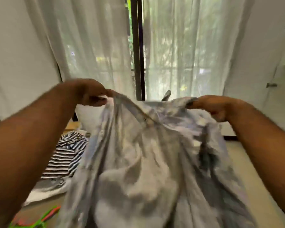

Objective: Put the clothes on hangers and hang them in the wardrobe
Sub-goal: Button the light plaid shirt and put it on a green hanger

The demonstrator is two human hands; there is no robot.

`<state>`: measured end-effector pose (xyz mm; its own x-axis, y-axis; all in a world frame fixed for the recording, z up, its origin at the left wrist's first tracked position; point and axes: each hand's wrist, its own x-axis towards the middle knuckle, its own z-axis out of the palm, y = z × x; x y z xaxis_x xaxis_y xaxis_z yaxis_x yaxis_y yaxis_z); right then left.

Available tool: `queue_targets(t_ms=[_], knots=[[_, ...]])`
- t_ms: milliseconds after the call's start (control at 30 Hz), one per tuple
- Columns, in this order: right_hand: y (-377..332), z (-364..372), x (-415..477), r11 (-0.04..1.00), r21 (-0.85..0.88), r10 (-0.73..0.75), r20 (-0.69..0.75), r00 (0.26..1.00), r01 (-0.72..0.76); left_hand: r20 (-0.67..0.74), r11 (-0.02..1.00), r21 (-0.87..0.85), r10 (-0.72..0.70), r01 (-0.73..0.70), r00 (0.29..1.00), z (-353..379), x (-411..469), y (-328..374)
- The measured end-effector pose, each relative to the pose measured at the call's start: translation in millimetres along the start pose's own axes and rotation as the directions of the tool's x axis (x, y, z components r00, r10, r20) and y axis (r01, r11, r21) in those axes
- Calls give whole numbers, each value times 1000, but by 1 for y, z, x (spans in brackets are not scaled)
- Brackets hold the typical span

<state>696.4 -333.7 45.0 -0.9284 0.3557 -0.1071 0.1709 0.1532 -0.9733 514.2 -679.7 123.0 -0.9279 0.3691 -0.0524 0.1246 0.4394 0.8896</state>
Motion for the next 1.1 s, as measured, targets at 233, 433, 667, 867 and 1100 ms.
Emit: queue_targets(t_ms=[233,433,667,867,1100], knots=[[84,53,46,979,52,-166,-342,925,196,-112,975,224,38,-12,993,112,95,-101],[248,94,-7,928,-367,-60,-309,949,-60,98,901,396,152,-179,983,230,10,-260],[326,93,-68,540,-672,287,-419,861,-507,205,884,371,219,-283,954,328,-111,-302],[272,28,-51,684,-661,327,-101,940,-309,481,671,640,30,-374,876,346,-150,-279],[234,-28,-19,542,-700,-191,-641,744,-464,596,519,662,73,-540,800,366,-173,-281]])
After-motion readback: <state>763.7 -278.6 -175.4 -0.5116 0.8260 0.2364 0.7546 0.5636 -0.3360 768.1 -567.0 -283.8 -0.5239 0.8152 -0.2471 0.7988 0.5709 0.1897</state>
